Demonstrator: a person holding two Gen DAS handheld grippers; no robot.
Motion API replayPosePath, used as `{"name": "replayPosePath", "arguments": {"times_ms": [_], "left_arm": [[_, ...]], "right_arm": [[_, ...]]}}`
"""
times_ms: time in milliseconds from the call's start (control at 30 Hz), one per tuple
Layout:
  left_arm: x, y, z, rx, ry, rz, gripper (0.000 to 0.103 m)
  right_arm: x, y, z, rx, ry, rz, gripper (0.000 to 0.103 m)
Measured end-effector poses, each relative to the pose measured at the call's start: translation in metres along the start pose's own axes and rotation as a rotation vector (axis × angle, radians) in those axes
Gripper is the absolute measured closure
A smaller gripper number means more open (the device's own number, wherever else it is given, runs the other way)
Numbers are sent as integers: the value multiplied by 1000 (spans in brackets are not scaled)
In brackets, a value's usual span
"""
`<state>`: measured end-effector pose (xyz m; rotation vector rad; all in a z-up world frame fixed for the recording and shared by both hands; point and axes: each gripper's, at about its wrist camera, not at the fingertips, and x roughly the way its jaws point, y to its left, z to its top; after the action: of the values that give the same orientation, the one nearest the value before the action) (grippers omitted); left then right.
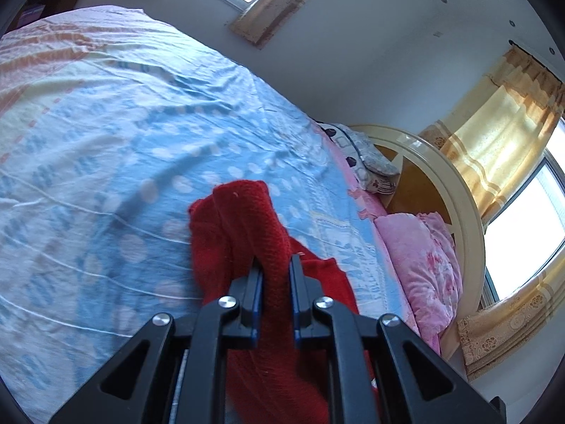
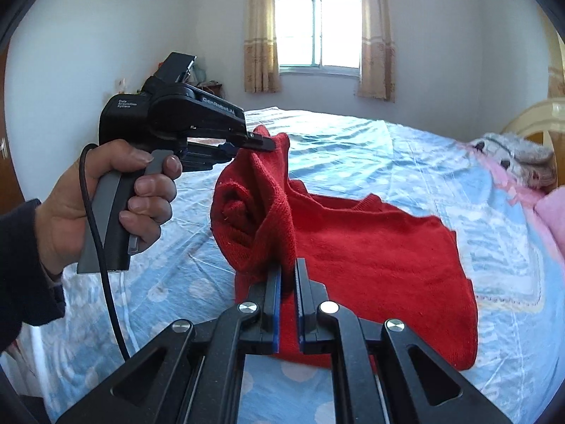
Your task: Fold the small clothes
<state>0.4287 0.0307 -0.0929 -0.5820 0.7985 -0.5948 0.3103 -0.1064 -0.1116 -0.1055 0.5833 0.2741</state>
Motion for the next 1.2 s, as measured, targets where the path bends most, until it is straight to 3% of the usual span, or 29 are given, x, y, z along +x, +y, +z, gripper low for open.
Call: {"name": "replayPosePath", "arguments": {"times_ms": [267,700,1200], "left_arm": [[18,-36,0,46,5,-33,90],[78,-91,-14,137,87,-54,90],[141,-136,-44,273,191,20,90]], "right_arm": [[-17,-33,-1,78,-33,-2,98],[-27,-103,-19,221,-14,-37,98],[-32,-150,-56,373,52,-46,98]]}}
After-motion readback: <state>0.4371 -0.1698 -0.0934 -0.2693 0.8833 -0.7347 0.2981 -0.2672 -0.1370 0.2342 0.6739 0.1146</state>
